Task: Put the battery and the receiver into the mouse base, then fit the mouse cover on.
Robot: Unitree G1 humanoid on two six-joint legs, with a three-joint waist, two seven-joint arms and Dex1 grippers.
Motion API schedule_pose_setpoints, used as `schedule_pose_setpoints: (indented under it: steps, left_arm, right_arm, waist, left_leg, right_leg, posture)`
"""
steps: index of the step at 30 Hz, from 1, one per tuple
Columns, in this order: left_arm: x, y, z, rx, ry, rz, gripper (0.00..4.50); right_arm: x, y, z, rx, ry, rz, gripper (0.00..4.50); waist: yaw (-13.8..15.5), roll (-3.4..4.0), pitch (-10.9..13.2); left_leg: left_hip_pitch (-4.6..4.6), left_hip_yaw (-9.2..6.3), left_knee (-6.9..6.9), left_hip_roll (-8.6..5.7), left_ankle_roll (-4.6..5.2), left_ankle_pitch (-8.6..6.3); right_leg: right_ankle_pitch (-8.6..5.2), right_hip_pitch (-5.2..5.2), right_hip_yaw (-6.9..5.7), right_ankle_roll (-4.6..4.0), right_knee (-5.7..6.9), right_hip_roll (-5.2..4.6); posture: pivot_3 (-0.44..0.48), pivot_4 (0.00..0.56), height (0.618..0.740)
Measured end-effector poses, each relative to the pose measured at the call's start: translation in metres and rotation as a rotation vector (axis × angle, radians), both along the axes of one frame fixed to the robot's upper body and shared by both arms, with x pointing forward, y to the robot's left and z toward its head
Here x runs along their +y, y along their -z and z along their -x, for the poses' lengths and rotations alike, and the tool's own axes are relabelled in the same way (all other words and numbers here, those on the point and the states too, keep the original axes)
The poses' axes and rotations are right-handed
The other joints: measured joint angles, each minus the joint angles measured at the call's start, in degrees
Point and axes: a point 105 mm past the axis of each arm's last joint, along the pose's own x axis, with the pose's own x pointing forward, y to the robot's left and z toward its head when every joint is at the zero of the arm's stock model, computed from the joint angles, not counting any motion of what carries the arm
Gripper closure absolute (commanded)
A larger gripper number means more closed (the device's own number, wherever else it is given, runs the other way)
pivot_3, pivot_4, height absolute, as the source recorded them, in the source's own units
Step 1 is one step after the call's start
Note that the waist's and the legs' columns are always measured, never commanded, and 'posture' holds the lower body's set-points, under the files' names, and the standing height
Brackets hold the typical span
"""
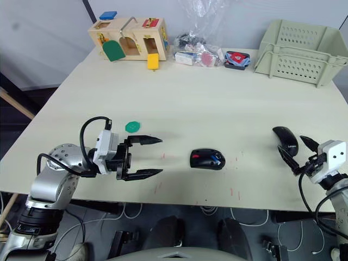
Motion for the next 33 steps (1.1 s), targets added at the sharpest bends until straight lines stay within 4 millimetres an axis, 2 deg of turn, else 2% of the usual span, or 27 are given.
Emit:
schedule_pose_setpoints:
  steps: [3,14,25,26,27,33]
  left_arm:
    - [0.008,-0.006,0.000,0.008,-0.009,-0.011,0.13]
    - [0.008,-0.014,0.000,-0.001,0.026,-0.011,0.13]
    - [0.007,-0.015,0.000,0.000,0.046,-0.016,0.13]
    - [0.007,-0.015,0.000,-0.001,0.047,-0.016,0.00]
    - [0.006,-0.015,0.000,0.000,0.047,-0.016,0.00]
    - [0.006,-0.015,0.000,0.000,0.046,-0.016,0.00]
  right_arm:
    - [-0.007,0.006,-0.004,0.080,0.081,0.043,0.00]
    - [-0.004,0.017,-0.006,0.267,0.157,-0.026,0.00]
    - [-0.002,0.016,-0.010,0.348,0.197,-0.030,0.00]
    - [-0.002,0.016,-0.010,0.350,0.197,-0.028,0.53]
    - [-0.003,0.016,-0.010,0.356,0.199,-0.028,0.84]
    - [-0.005,0.013,-0.011,0.356,0.198,-0.013,0.84]
  waist:
    - [0.10,0.06,0.04]
    - [-0.01,0.05,0.04]
    - [0.01,0.04,0.04]
    - [0.03,0.04,0.04]
    - [0.03,0.04,0.04]
    - [-0.01,0.03,0.04]
  left_leg:
    - [-0.01,0.01,-0.02,-0.01,0.00,0.00]
    - [-0.07,0.08,-0.03,-0.02,0.00,0.00]
    - [-0.12,0.14,-0.06,-0.02,0.00,0.00]
    - [-0.12,0.13,-0.07,-0.02,0.00,0.00]
    - [-0.12,0.13,-0.07,-0.02,0.00,0.00]
    - [-0.13,0.15,-0.09,-0.02,0.00,0.00]
  right_leg:
    - [0.00,-0.07,0.00,0.00,0.00,-0.01]
    - [0.00,-0.15,0.05,0.01,-0.02,0.01]
    - [0.00,-0.22,0.11,0.02,-0.02,0.04]
    - [0.00,-0.22,0.10,0.02,-0.02,0.04]
    - [0.00,-0.22,0.10,0.02,-0.02,0.04]
    - [0.00,-0.24,0.12,0.02,-0.03,0.05]
  posture:
    - [0.000,0.150,0.740]
    - [0.000,0.150,0.740]
    - [0.000,0.150,0.740]
    - [0.000,0.150,0.740]
    - [0.000,0.150,0.740]
    - [0.000,0.150,0.740]
